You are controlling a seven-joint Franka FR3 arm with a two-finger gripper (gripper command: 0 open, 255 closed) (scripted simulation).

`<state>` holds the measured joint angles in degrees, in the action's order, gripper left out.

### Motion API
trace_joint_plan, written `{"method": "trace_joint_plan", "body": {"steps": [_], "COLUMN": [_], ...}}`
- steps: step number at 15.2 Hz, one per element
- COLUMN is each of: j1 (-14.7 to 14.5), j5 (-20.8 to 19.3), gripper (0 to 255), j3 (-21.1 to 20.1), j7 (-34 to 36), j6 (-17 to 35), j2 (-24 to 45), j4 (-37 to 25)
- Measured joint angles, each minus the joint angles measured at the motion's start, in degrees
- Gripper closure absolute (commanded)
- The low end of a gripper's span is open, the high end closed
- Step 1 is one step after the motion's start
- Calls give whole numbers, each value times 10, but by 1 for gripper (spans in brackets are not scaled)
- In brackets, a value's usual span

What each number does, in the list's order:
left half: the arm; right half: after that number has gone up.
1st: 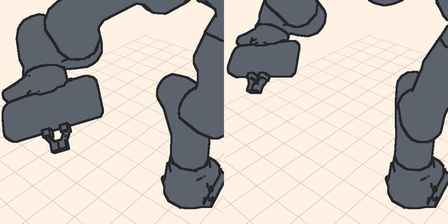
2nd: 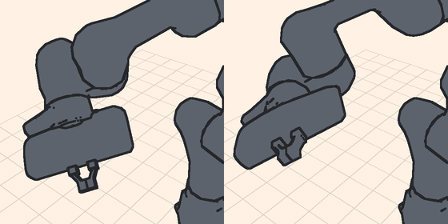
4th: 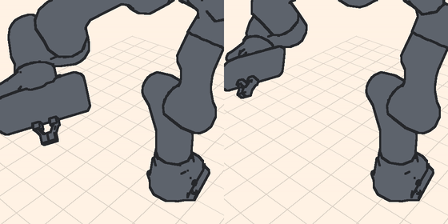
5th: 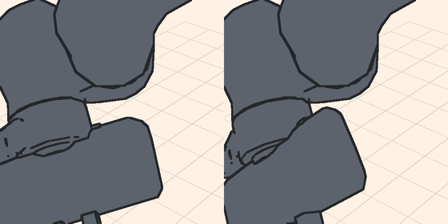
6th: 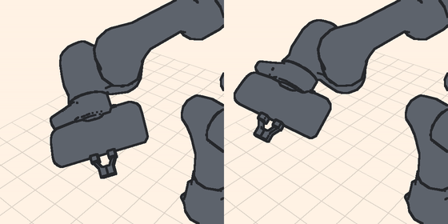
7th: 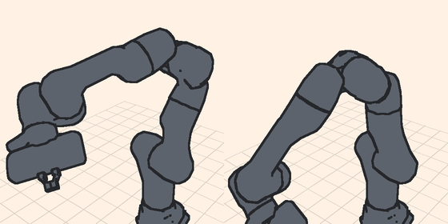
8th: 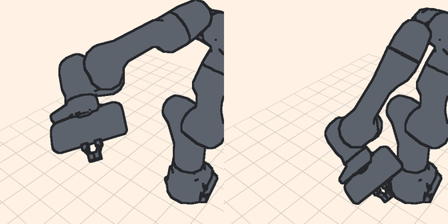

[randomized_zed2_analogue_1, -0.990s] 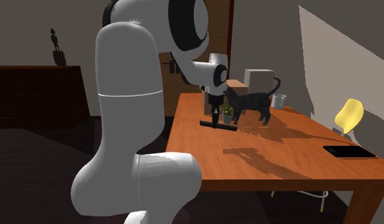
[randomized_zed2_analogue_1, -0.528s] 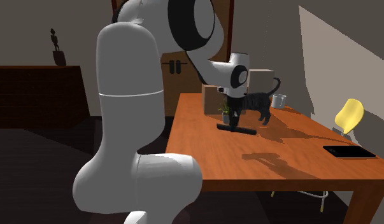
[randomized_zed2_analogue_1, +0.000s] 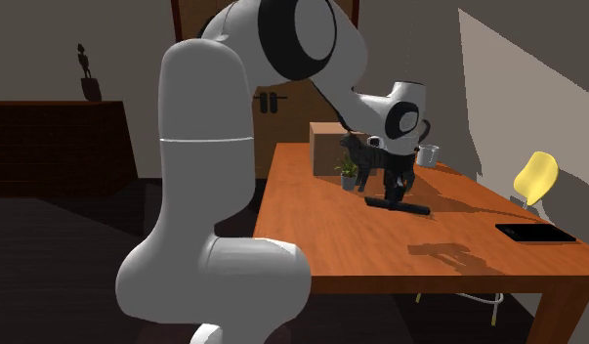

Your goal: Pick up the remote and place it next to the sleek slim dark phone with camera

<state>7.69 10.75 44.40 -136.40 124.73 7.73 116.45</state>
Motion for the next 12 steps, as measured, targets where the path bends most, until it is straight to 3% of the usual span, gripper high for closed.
{"method": "trace_joint_plan", "body": {"steps": [5,12], "j1": [61,173], "j5": [48,118], "gripper": [255,255], "j3": [15,12], "j7": [-92,-207], "j6": [-27,-78], "j2": [54,147], "j4": [-55,-159]}}
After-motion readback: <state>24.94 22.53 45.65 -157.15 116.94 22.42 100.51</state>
